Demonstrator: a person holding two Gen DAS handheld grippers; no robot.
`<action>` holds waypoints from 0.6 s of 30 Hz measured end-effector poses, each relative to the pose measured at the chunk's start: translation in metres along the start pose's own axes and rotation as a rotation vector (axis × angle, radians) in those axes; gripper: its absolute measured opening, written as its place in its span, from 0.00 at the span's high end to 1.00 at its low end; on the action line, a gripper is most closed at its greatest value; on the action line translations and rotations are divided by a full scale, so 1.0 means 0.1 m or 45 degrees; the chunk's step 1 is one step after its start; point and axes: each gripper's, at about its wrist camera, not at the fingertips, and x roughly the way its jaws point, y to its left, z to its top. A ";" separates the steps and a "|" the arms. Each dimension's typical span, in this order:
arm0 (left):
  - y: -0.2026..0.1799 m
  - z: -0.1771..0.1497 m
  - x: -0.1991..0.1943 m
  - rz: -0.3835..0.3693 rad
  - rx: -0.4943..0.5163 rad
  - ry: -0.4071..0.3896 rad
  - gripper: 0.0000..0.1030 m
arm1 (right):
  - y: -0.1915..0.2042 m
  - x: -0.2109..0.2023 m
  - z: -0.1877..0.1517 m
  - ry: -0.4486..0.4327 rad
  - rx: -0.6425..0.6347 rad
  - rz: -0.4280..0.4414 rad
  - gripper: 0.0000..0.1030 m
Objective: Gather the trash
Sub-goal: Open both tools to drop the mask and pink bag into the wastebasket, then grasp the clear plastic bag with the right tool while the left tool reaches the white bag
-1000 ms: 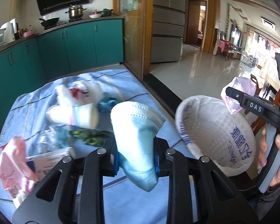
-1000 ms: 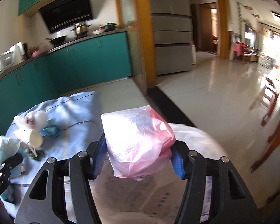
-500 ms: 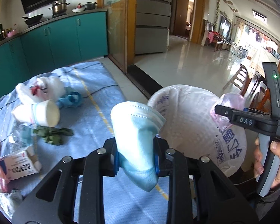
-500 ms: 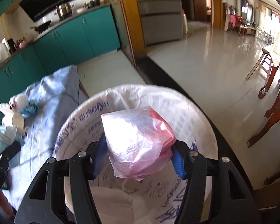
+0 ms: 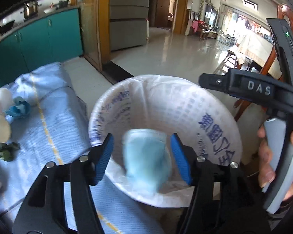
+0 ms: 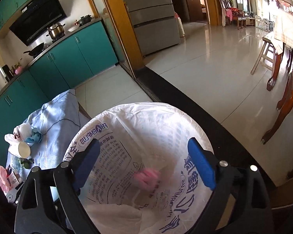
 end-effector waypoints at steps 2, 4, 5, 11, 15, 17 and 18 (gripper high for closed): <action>0.11 -0.01 -0.11 0.078 -0.010 -0.034 0.37 | 0.00 -0.01 0.01 -0.002 0.017 0.029 0.13; 0.30 -0.03 -0.33 0.219 -0.041 -0.112 0.35 | 0.06 -0.02 0.02 -0.005 0.017 0.057 0.13; 0.38 -0.05 -0.45 0.304 -0.060 -0.152 0.35 | 0.12 -0.03 0.02 -0.008 0.005 0.076 0.13; 1.10 -0.11 -1.15 1.005 -0.123 -0.315 0.27 | 0.90 -0.06 -0.14 0.006 -0.238 0.192 0.13; 1.77 -0.34 -1.60 1.086 -0.333 -0.299 0.25 | 1.71 -0.14 -0.43 0.027 -0.523 0.343 0.13; 2.13 -0.48 -1.80 1.101 -0.479 -0.268 0.24 | 2.08 -0.21 -0.63 0.059 -0.634 0.458 0.13; 2.26 -0.56 -1.86 1.129 -0.533 -0.251 0.24 | 2.30 -0.26 -0.77 0.080 -0.704 0.517 0.13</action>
